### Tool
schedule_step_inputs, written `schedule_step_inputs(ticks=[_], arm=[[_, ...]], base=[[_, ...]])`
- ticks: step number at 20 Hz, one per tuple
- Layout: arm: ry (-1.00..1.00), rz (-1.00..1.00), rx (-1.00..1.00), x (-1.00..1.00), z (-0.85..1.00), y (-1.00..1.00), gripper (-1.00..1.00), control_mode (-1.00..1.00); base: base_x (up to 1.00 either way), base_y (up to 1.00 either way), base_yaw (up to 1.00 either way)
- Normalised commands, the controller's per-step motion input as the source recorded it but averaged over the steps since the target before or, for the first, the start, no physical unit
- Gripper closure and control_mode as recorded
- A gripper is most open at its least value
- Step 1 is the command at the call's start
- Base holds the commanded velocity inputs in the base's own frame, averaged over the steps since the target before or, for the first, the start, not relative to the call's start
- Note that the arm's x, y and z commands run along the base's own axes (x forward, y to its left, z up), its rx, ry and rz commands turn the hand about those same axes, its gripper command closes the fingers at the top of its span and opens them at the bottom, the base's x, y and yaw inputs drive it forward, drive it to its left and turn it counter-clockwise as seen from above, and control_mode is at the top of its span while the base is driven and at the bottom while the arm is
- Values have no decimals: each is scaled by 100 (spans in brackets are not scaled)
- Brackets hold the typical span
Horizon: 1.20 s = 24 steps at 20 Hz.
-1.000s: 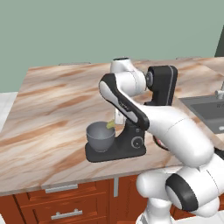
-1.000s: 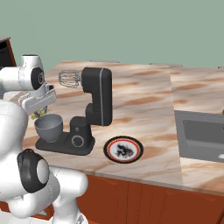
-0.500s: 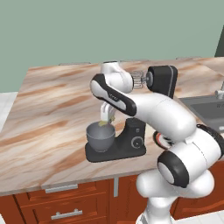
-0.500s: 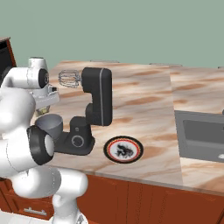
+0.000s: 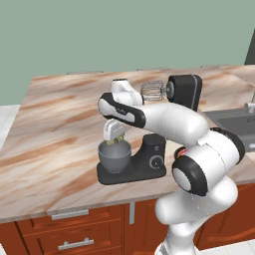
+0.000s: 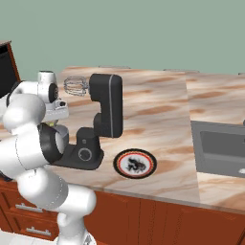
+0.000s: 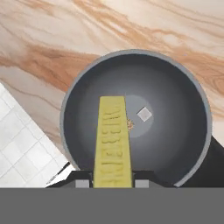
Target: Add butter and sugar cubes to the stand mixer bowl and then turn on the stand mixer to begin making frosting.
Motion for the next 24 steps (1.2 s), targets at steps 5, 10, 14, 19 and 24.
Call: schedule_step_inputs(ticks=[5, 10, 14, 19, 24], arm=[[0, -20, 0, 9, -28, 1, 100, -100], [0, -19, 0, 1, -34, 3, 100, -100], [0, -19, 0, 2, -33, 17, 100, -100], [0, -19, 0, 13, -27, 15, 100, -100], [0, -19, -1, 26, -25, 2, 100, -100]], base=[[0, 0, 0], [0, 0, 0], [0, 0, 0], [0, 0, 0], [0, 0, 0]])
